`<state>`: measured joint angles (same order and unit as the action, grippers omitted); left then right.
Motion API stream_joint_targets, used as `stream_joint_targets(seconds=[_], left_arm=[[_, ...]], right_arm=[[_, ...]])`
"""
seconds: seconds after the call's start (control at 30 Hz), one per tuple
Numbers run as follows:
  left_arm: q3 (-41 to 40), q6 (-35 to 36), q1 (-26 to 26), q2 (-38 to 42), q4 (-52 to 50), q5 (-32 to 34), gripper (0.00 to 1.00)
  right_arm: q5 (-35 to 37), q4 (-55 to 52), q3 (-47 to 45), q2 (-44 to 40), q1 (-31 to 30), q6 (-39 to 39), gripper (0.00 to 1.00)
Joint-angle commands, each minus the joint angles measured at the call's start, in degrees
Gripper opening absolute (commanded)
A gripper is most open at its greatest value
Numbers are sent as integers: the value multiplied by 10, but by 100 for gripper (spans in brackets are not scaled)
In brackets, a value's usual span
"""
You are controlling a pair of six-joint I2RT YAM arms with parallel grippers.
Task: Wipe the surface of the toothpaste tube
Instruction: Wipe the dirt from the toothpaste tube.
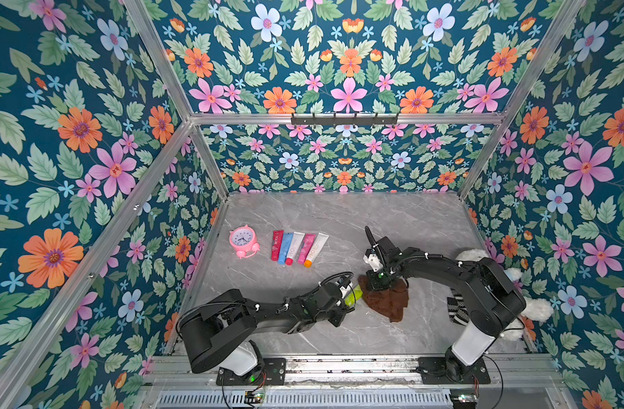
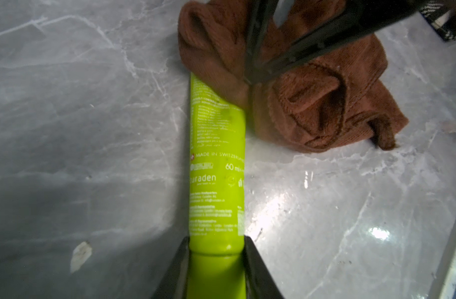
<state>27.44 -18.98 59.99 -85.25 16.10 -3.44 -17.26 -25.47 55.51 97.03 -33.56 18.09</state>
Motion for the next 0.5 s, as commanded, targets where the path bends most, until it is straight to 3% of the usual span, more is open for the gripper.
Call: stream_joint_targets(seconds=[0.0, 0.23, 0.47], left_arm=[[1, 4, 0, -5, -41, -17, 0], [3, 5, 1, -6, -41, -19, 0], [-3, 3, 1, 4, -41, -12, 0]], right_arm=[[-4, 11, -2, -15, -23, 16, 0], [-61, 61, 13, 29, -54, 42, 0], [1, 18, 15, 57, -34, 26, 0]])
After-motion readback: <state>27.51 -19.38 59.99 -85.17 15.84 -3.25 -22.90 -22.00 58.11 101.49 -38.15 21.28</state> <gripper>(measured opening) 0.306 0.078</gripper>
